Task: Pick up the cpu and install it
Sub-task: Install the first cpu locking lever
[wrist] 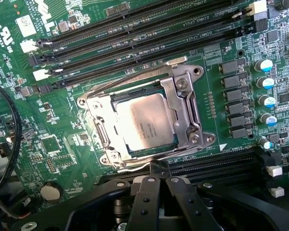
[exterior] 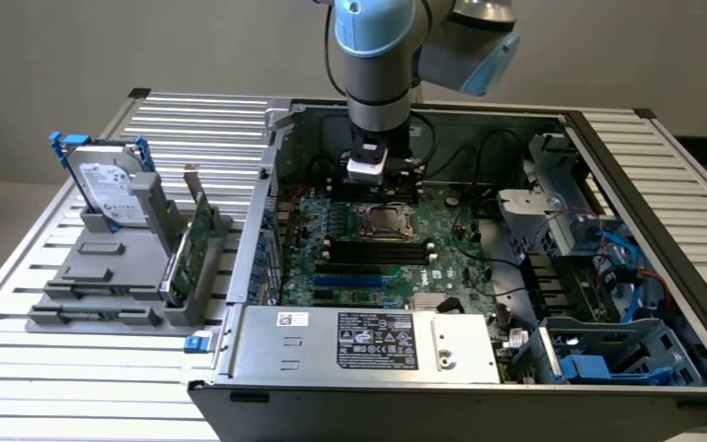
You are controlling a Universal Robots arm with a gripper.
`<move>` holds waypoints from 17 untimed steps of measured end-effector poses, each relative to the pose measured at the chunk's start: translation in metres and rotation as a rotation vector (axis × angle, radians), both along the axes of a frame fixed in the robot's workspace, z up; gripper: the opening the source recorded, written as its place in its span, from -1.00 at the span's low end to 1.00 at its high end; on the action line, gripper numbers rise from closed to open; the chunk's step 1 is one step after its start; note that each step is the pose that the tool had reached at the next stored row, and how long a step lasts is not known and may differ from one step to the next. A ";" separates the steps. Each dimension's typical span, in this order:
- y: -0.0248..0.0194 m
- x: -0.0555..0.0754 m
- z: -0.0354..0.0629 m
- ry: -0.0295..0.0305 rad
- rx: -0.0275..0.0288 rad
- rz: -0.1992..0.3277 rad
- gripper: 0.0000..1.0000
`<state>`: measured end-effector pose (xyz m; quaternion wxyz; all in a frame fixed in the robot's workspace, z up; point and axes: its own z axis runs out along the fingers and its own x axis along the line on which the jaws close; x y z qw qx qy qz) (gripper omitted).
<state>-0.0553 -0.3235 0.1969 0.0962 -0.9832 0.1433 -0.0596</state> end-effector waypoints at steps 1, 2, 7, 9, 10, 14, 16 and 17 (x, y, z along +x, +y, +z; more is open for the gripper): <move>0.0000 0.000 0.0000 0.0000 0.0001 -0.001 -0.79; 0.0000 0.000 0.0000 0.0000 0.0000 -0.003 -0.79; 0.0000 0.001 -0.0001 0.0000 -0.0001 -0.008 -0.79; 0.0000 0.002 -0.0001 0.0000 0.0000 -0.010 -0.79; 0.0000 0.002 0.0000 0.0000 0.0000 -0.010 -0.79; 0.0000 0.002 -0.0001 0.0000 -0.0006 -0.013 -0.79; 0.0001 0.002 -0.0001 0.0000 -0.0012 -0.014 -0.79; 0.0000 0.002 -0.0001 0.0000 -0.0015 -0.014 -0.79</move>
